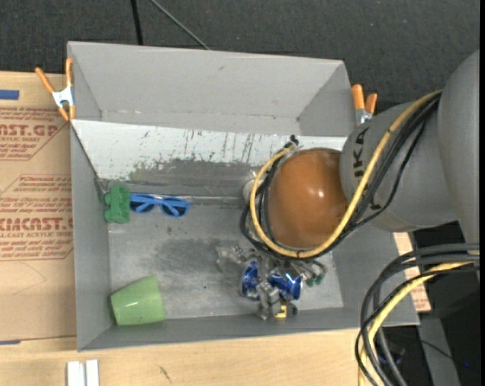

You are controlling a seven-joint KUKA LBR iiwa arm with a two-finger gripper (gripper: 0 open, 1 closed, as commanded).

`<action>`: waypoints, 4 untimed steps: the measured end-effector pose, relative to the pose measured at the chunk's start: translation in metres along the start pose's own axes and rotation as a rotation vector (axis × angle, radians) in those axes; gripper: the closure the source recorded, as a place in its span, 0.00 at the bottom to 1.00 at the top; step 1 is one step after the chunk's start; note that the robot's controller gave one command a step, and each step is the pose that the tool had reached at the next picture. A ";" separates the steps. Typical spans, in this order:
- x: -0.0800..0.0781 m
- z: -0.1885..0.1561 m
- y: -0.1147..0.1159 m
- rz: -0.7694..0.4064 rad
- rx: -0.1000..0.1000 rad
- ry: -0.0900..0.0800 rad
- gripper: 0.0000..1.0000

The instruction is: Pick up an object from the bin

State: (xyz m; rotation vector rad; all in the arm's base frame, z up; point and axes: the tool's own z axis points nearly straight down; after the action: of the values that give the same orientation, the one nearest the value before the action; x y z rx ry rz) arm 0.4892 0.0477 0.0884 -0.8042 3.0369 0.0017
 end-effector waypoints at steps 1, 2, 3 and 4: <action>-0.009 -0.063 -0.003 -0.273 0.002 -0.004 0.00; 0.009 0.010 0.008 -0.325 -0.005 0.005 0.00; -0.012 0.019 -0.008 -0.166 -0.001 -0.002 0.00; 0.002 -0.006 0.000 -0.508 0.000 -0.001 0.00</action>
Offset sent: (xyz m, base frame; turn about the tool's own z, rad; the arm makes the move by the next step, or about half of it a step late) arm 0.0080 0.0010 0.0618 -0.2719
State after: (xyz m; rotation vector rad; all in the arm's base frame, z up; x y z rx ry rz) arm 0.4876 0.0469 0.0945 -1.5406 2.7360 0.0018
